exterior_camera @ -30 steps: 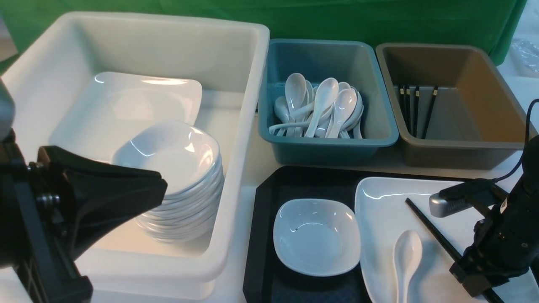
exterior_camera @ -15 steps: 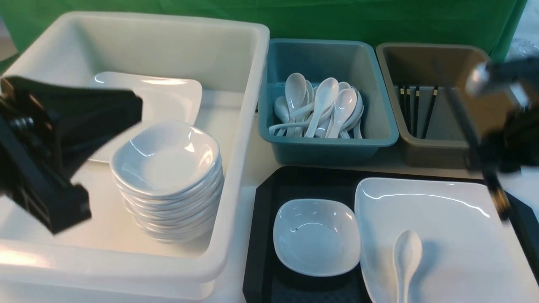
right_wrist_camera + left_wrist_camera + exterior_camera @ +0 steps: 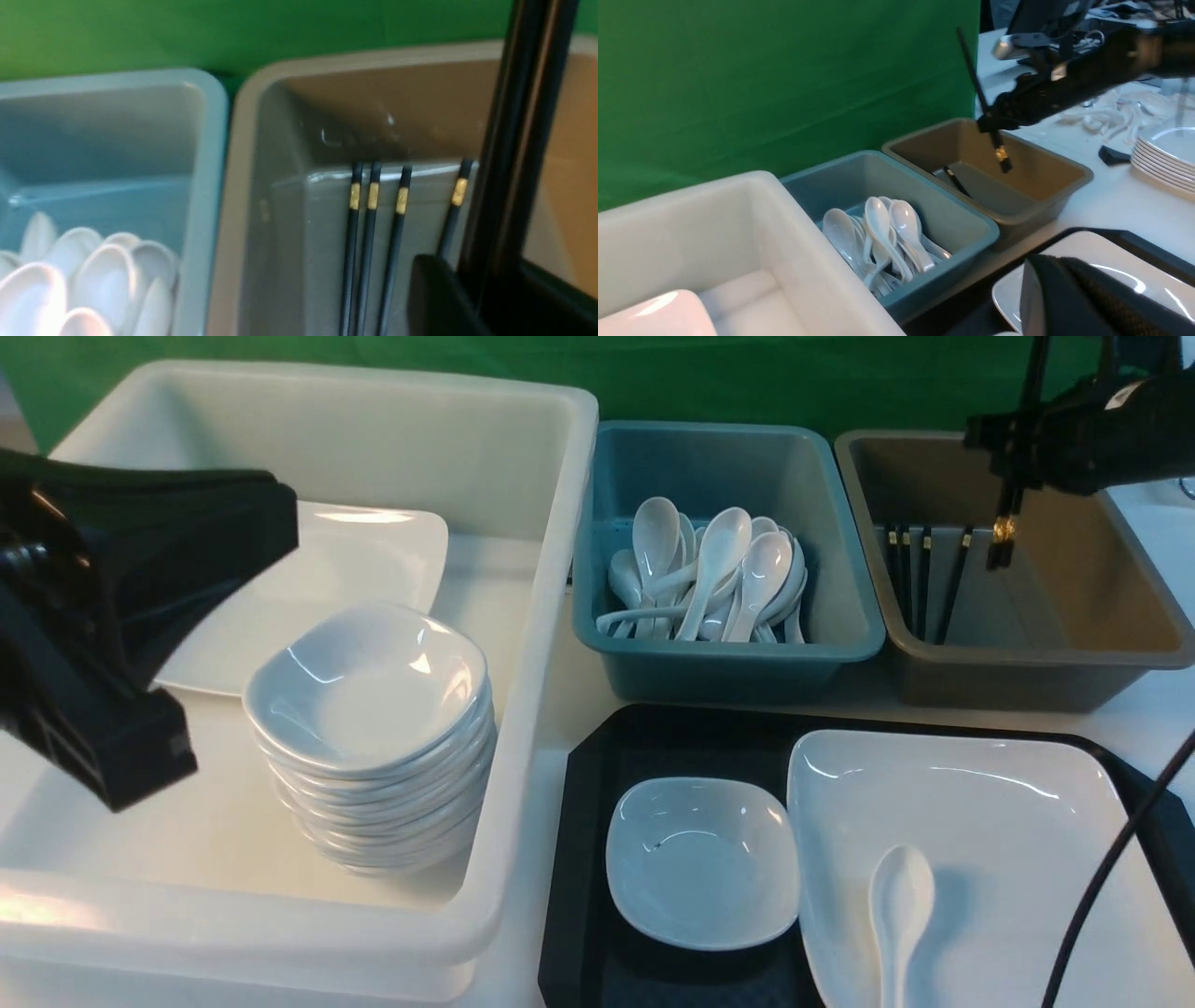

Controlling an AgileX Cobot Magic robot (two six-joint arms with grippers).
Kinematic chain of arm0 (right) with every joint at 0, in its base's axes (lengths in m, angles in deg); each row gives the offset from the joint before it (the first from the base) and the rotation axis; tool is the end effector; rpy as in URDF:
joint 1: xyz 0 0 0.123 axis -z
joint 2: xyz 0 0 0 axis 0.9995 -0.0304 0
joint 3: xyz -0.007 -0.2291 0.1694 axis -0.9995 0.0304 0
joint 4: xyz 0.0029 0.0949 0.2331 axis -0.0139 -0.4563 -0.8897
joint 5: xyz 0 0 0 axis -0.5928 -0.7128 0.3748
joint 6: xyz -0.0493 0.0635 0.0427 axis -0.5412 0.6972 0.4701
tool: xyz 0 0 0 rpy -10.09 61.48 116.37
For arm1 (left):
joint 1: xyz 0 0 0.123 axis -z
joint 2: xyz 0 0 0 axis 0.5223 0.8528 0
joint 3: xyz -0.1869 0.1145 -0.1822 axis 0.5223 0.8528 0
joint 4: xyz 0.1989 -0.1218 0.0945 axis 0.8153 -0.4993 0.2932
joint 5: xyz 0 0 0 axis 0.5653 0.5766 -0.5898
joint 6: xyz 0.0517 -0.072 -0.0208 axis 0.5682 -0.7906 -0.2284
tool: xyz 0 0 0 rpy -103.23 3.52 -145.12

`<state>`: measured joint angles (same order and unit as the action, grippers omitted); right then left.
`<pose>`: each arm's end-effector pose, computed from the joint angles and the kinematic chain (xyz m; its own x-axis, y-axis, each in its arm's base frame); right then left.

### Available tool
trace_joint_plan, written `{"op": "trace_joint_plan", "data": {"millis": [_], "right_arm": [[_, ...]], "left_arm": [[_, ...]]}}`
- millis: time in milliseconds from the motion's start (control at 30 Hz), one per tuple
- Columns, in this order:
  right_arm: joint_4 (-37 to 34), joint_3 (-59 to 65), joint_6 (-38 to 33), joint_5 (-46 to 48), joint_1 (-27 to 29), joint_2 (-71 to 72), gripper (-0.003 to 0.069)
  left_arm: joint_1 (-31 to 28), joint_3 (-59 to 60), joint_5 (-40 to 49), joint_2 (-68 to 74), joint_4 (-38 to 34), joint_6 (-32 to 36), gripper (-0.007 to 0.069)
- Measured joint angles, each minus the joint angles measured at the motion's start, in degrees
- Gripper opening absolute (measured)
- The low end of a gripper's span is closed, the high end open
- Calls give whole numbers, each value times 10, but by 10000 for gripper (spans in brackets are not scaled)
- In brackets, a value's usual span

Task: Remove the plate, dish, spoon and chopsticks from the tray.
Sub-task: Use the right arm to put the chopsticks into the small storage box on the right, then use the right arm to grab a soup spoon from the plate

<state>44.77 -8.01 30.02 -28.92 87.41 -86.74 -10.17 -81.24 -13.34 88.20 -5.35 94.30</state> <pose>0.4819 0.0112 0.2684 -0.5012 0.1585 -0.8507 0.0302 0.9857 0.1659 0.1214 -0.0751 0.3896 -0.0842 0.1122 -0.9901 0.6186 0.7849 0.0363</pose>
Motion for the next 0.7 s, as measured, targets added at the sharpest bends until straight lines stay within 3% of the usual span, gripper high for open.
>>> {"op": "trace_joint_plan", "data": {"millis": [67,133,233,300,500,600,700], "right_arm": [[-1,-19,5,29,1,-19,352],[-1,-21,9,51,1,-18,421],[0,-23,1,99,1,3,463],[0,-24,-12,155,1,33,444],[1,9,-35,372,-26,141,274],[4,95,-33,416,-70,202,265],[15,205,-9,402,-109,251,288]], "left_arm": [[0,0,6,0,0,0,7],[0,0,7,0,0,0,7],[0,0,9,0,1,0,7],[0,0,11,0,8,0,7],[0,0,29,1,41,0,7],[0,0,33,1,50,0,7],[0,0,35,1,52,0,7]]}}
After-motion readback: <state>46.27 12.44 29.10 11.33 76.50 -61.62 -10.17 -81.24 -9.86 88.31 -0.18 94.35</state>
